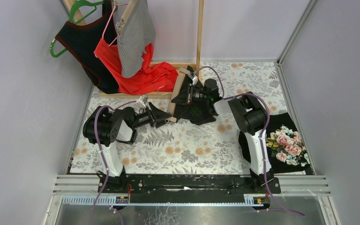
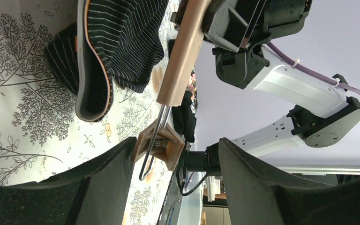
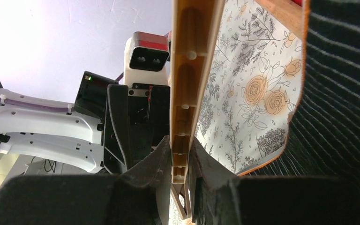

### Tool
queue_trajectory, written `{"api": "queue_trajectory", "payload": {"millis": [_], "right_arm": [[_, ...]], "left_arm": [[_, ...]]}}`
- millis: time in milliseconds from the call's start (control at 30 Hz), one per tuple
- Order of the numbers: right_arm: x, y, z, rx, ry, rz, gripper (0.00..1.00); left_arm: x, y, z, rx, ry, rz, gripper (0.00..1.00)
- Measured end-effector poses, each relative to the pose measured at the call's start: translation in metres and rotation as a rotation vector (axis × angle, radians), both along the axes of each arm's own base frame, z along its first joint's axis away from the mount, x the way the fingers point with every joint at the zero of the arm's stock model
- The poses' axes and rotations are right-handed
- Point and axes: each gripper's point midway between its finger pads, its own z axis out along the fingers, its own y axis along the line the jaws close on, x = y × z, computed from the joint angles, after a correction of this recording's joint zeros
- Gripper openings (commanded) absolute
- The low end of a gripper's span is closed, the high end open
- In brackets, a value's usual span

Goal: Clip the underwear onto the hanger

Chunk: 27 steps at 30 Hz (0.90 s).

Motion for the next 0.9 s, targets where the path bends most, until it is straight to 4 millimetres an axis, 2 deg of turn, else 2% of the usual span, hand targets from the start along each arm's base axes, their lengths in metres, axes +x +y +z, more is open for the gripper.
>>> {"api": "queue_trajectory", "payload": {"millis": [433,667,900], "right_arm": [[0.0060,-0.0076,-0.0025,0.012,0.043,0.030,0.11],[0.0033,-0.0094,-0.0021,0.013,0.044,0.050,0.11],[-0.0007,-0.0099,-0.0016,0.015,0.048,0.072,0.11]], "left_arm": [[-0.0011,-0.0018,0.0022,-0.004,-0.016,-0.008,0.57],[-0.0009,-0.0018,0.0028,-0.004,-0.019,-0.008,0.55],[0.0014,-0.0022,0.0012,-0.006,-0.019,-0.008,0.48]]}}
